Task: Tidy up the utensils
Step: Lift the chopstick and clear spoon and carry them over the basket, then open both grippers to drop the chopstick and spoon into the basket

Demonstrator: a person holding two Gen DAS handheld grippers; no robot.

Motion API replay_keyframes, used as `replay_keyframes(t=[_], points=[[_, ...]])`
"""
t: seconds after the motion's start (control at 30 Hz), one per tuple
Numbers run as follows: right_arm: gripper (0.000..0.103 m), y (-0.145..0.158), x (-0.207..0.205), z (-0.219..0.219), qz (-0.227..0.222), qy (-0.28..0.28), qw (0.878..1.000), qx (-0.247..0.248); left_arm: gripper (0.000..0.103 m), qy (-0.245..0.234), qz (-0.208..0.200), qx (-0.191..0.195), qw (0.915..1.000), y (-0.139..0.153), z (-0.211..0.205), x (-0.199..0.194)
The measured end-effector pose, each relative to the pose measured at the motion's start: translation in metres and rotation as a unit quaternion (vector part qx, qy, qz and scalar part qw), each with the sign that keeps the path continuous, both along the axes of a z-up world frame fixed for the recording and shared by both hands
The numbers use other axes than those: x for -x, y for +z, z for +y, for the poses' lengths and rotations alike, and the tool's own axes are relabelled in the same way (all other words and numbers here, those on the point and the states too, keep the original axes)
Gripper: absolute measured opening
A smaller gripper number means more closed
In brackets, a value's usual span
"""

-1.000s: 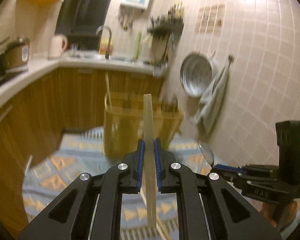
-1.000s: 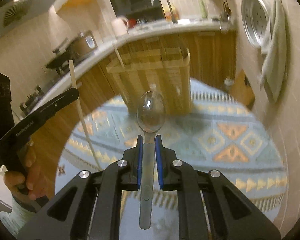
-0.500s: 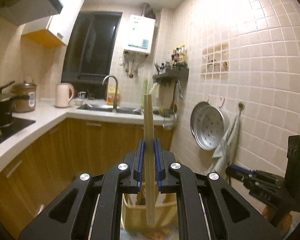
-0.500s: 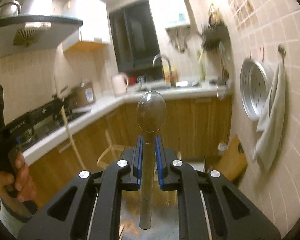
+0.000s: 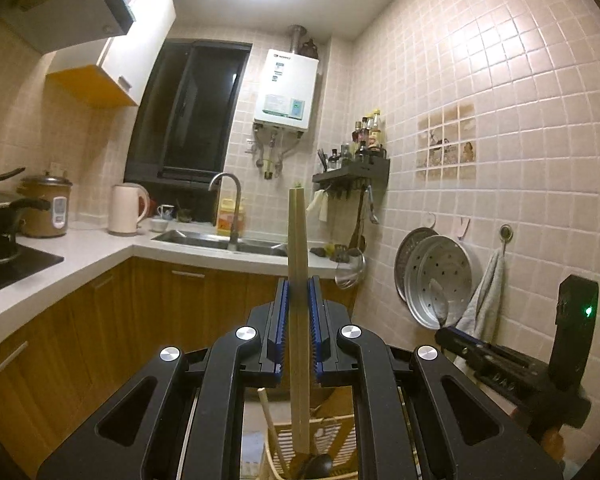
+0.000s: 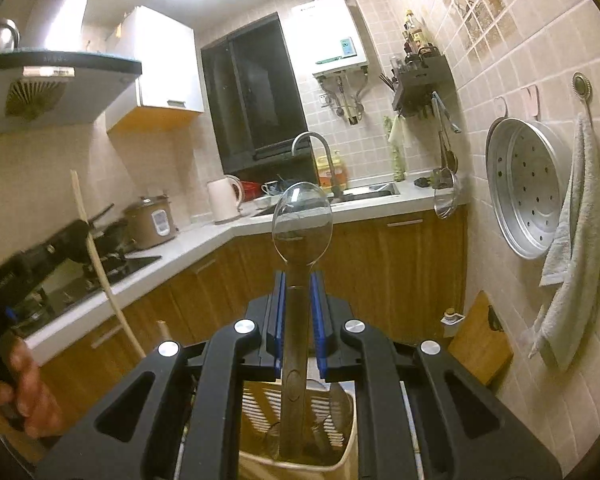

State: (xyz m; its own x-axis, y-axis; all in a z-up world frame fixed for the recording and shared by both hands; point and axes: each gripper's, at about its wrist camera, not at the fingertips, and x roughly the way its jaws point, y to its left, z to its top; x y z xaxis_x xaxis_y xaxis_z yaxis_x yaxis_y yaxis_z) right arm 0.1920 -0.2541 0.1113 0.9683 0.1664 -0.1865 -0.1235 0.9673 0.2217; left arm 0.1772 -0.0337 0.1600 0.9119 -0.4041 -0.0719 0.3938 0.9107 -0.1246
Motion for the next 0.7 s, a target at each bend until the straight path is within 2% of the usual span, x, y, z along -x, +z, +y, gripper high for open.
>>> replay_keyframes(t=[0.07,0.1,0.43,0.6,0.7], points=[[0.01,-0.008,-0.004,0.003,-0.001,-0.007,1.0,0.008,0.008,0.001,0.002,0.0,1.0,-0.006,0.0,-0.005],[0.01,-0.01,-0.006,0.003,0.0,-0.008,1.0,0.008,0.003,0.0,0.004,-0.002,1.0,-0.009,0.0,-0.007],[0.01,-0.029,-0.012,-0.001,0.001,-0.009,1.0,0.001,0.003,-0.006,0.029,-0.013,0.9995,-0.035,-0.007,-0.022],[0.011,-0.033,-0.006,0.001,-0.013,-0.019,1.0,0.006,0.003,-0.011,0.028,-0.015,0.9994,-0.039,-0.007,-0.02],[0.011,-0.035,-0.007,0.003,-0.005,0.0,1.0,0.013,0.003,-0.016,0.027,-0.019,0.9993,-0.042,-0.009,-0.019]])
